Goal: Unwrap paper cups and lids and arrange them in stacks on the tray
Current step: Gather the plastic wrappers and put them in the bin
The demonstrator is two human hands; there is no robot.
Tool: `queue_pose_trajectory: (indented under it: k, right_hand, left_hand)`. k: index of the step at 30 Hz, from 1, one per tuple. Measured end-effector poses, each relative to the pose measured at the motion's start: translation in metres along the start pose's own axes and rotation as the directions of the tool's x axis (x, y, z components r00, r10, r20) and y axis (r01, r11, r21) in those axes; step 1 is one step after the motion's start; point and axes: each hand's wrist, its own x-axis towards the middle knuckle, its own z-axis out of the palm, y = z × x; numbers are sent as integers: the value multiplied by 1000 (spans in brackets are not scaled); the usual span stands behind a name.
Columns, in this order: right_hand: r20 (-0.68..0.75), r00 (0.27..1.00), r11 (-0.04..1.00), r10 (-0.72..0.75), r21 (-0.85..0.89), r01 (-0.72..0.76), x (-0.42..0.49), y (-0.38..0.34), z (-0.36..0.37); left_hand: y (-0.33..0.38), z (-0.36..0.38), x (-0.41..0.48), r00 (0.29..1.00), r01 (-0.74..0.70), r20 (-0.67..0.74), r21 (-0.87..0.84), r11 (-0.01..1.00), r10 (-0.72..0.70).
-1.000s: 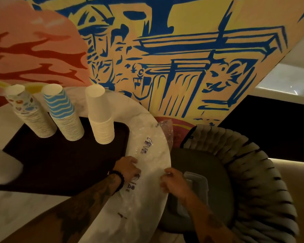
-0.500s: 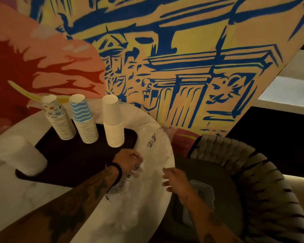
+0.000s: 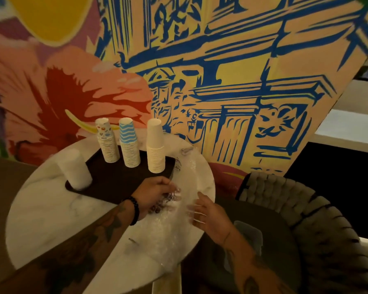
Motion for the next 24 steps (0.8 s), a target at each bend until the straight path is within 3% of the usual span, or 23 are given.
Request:
queue_pose_trajectory:
  k: [3,7,11,15,24]
  right_hand:
    - [45,998,991,-48,125,42,-18,-2,4]
    - [76,991,985,-106,144,94,-35,-4,12]
    - [150,977,988,-154,56,147,-52,-5,20]
    - [222,958,976,-184,-74,204,-68,-10,29]
    - [261,907,894,-330,-223,389,-94,-40,39]
  left_hand:
    - [-2,-3,-27,999,36,7,-71,997,-36]
    - [-9,-10,-60,996,89,25,-195,977,-86]
    - [-14,-18,-85,993,122,40,-290,949,-115]
    - [-12,-24,-96,993,109,-9,-279,954,-116]
    - [15,-43,-111,997,-53,45,-244,968,66]
